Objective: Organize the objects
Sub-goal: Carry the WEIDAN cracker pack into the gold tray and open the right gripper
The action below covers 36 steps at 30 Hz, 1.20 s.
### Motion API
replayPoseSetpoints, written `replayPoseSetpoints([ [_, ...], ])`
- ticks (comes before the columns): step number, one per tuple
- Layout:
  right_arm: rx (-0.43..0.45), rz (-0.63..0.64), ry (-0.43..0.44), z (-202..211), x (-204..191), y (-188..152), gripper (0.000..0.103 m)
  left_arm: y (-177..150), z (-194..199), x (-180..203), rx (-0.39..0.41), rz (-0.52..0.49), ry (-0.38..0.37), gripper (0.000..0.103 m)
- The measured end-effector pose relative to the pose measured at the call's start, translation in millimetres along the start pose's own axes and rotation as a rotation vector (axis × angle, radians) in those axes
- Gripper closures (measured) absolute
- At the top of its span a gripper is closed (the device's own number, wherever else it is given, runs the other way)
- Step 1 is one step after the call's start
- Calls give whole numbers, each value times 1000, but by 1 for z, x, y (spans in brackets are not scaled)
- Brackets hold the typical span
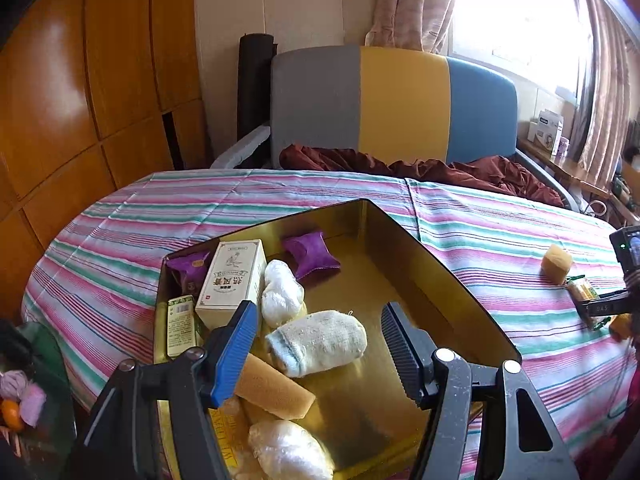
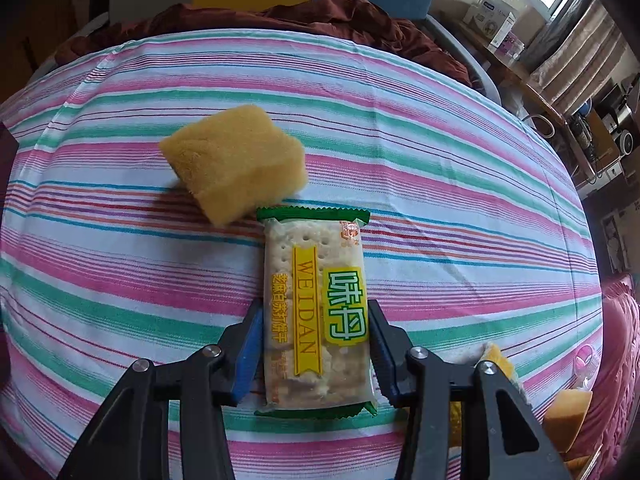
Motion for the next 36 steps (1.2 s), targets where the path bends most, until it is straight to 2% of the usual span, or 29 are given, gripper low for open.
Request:
replayPoseSetpoints([
  [4,-41,-12,117,12,-11,-14,55,-3,5,-4,3,0,0,38],
  [9,-5,37,243,42,-45,-28,55,-8,7,-12,-9,12,6,38],
  [16,59,138,394,89,-114,-29,55,-18,7,-22,-29,35,14,38],
  [22,97,266,488,116,-184,-26,55,-26,7,-33,-44,54,25,38],
  [26,105,355,525,127,-225,-30,55,-31,6,-41,-56,67,35,38],
  [30,102,423,526,124,-261,-28,55,-35,5,-49,-67,81,43,38],
  [36,79,487,457,105,-296,-20,55,-41,3,-60,-77,113,44,38],
])
Point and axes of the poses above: each gripper's, at about its wrist camera, not at the fingertips, and z roughly against the way its jaws point, x to its right, y to its top, the point moved 3 cm from there along -z, roughly the way its jaws point, and after that the axes turned 10 degrees about -z, right-handed, at the moved point
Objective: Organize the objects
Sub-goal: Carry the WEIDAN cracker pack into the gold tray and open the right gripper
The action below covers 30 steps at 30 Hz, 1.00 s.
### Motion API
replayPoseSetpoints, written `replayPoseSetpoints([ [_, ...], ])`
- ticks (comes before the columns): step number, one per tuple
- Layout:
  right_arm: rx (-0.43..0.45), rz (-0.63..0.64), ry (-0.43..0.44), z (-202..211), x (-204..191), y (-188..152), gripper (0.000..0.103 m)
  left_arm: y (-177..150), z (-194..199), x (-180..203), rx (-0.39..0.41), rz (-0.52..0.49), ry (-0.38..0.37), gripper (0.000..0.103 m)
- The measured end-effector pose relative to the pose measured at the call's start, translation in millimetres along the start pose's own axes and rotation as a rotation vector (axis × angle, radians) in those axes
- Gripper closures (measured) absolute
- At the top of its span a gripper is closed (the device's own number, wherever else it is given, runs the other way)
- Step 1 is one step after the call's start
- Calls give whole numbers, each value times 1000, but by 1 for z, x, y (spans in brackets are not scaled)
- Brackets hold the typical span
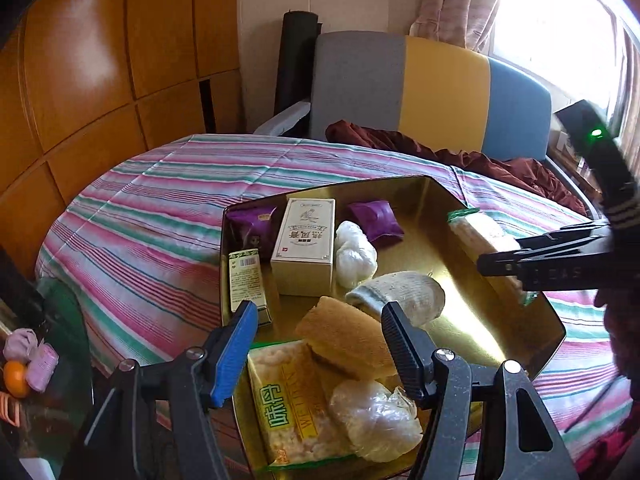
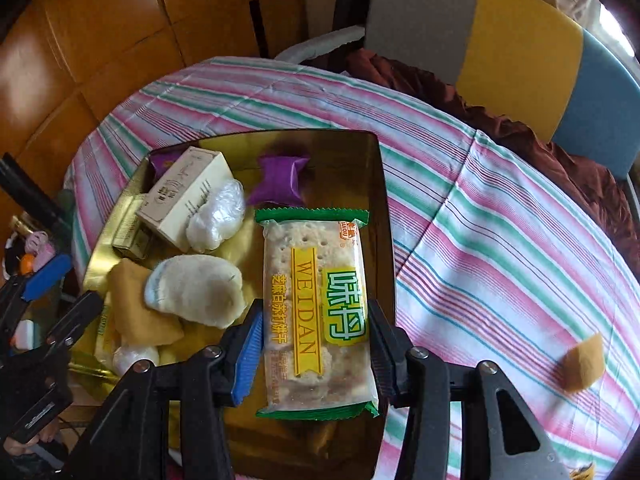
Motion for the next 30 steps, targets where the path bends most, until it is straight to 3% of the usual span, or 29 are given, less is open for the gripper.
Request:
replayPoseSetpoints([
  [8,-58,36,-66,-39,-14,16,54,-3,-5,-10,-15,47,-6,37],
  [11,-84,29,-51,-50,-15,15,54,-5,-8,-11,-23,53,-11,37],
  [20,27,-59,32,-12,-6,7,53,-6,-8,-10,-19,50,-9,34],
  [30,104,-148,-14,31,39,-24,53,0,3,7,12,-2,-28,31],
])
Point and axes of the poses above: each gripper's, at about its wrist camera, not at the fingertips, and z roughly against the way its jaws point, x to its right, y to its top, the point moved 3 cm from there along -z, roughly the way its jaws point, and after that the axes turned 10 degrees about -z, right-handed, at the moved point
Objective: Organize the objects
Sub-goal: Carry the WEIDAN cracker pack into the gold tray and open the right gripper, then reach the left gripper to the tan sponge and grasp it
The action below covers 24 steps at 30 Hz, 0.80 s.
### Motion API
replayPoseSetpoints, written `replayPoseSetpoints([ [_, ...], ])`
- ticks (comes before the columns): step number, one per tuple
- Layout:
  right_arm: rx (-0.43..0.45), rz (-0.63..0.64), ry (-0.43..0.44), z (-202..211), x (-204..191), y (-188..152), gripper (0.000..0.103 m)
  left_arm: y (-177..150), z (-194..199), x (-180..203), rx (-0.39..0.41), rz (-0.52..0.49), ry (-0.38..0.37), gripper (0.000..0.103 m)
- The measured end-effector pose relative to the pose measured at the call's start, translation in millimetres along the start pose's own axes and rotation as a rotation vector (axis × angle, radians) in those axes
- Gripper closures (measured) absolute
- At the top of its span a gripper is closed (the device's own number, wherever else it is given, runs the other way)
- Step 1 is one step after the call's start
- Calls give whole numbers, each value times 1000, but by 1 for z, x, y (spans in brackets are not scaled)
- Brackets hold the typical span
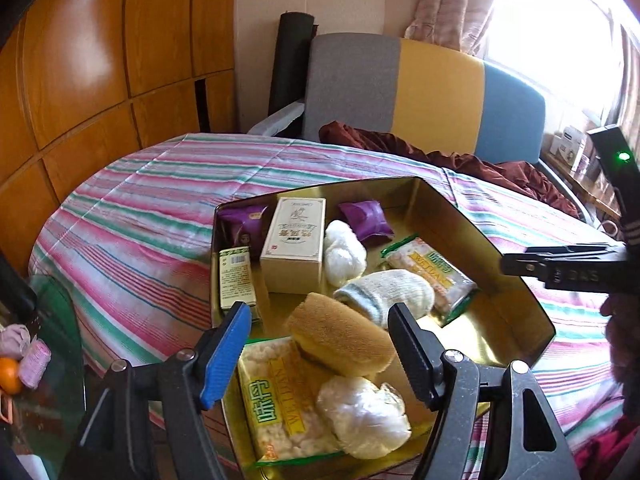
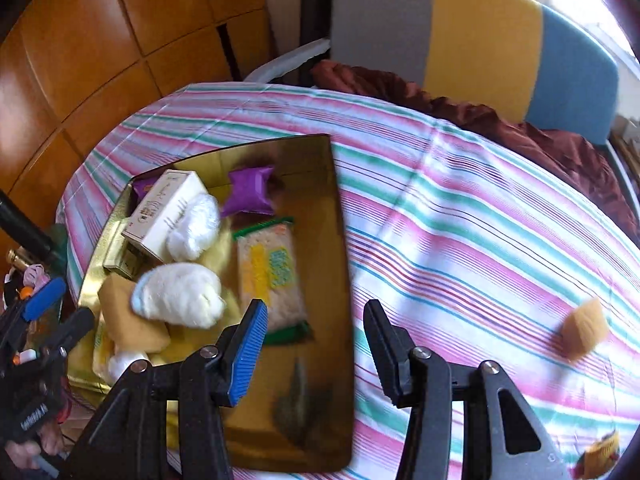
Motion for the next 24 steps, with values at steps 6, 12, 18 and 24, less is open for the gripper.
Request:
replayPoseSetpoints([
  [6,24,-81,-73,26,56,-14,53,6,6,15,16,-37,-22,31],
  [12,52,-224,-177,53,131,-25,53,14,10,37,33,-95,-44,30],
  [18,93,-441,-286,82,223,-35,52,25,9,68,41,-165,-79,30],
  [24,142,-783,-285,97,317,-64,48,41,6,105,49,-235,-137,29],
])
Point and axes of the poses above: each gripper's, at about its wrist camera, not at the fingertips, and z roughly against the way its jaws point, x to its right, y to its top, the point moved 3 cm from there along -z, roughly the way its jaws point, and after that the axes turned 10 degrees about -z, right-handed, at the moved point
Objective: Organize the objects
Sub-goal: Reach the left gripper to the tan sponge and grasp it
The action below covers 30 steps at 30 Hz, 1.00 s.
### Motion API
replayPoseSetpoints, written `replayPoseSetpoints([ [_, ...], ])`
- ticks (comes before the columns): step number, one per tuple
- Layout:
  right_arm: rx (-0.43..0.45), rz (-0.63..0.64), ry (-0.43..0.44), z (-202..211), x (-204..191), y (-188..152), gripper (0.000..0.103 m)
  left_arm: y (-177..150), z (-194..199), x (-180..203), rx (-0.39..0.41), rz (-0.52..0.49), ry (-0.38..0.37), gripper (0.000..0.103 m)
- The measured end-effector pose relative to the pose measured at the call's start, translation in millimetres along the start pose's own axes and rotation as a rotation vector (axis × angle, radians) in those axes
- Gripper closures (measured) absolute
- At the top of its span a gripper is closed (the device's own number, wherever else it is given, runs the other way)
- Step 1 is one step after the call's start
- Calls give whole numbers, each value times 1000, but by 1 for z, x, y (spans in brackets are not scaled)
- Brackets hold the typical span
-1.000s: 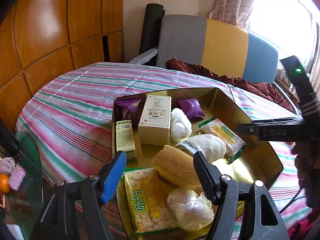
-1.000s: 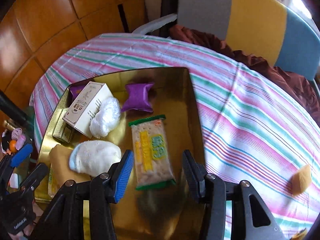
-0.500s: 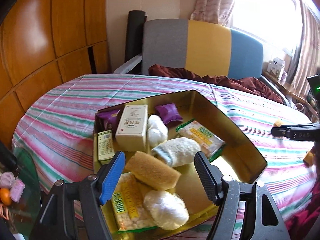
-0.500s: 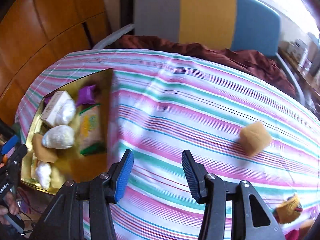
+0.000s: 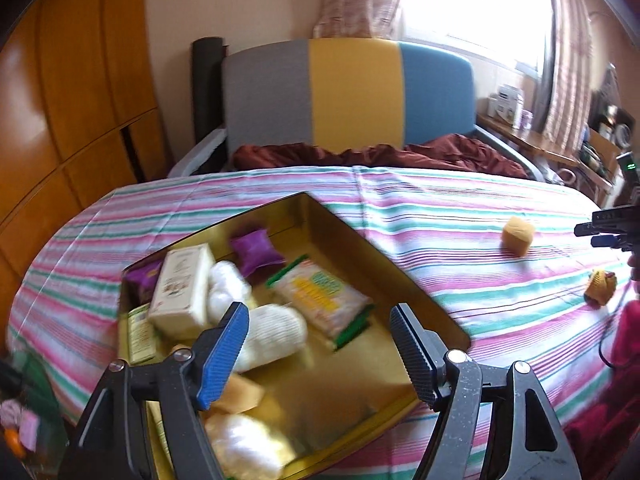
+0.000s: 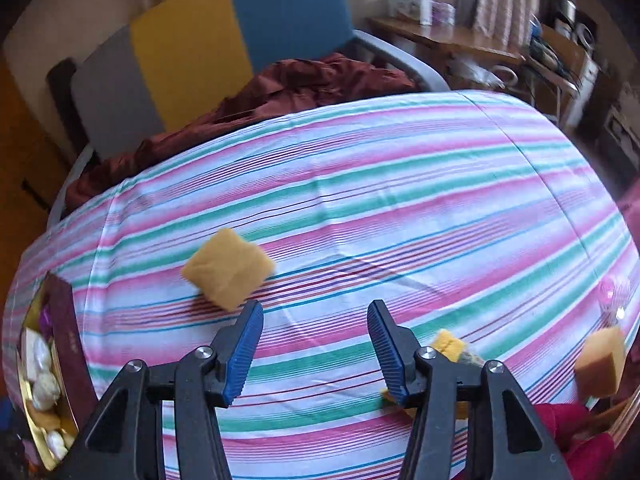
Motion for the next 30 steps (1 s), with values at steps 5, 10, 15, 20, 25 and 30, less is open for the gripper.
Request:
replayPoseSetpoints([
  [5,-47,-316,87,-15,59,6,47,24,-11,32,4,-58,-65,29],
  [10,-8,-362,127,-6,65,8,46,51,-27,74,5,-107,-145,29],
  [15,20,-395,173,2,68,7,46,78,-53,125,-34,-181,-225,27],
  [20,63,-513,245,12,88,7,44,101,-84,177,-52,-268,-275,23],
  [25,77,-575,302,16,99,7,40,120,-119,225,-34,-400,-328,14],
  [30,57,-581,326,11,96,8,39,128,-158,261,-49,-490,-352,7],
])
Point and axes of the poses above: each gripper's, at about its wrist camera, not at the fingertips, and z roughly against the way its jaws point, x to its right, y to its top, the point moved 3 cm from there along -z, roughly the way its jaws point, and after that the axes turned 10 degrees about -z, right-handed, at the moved point
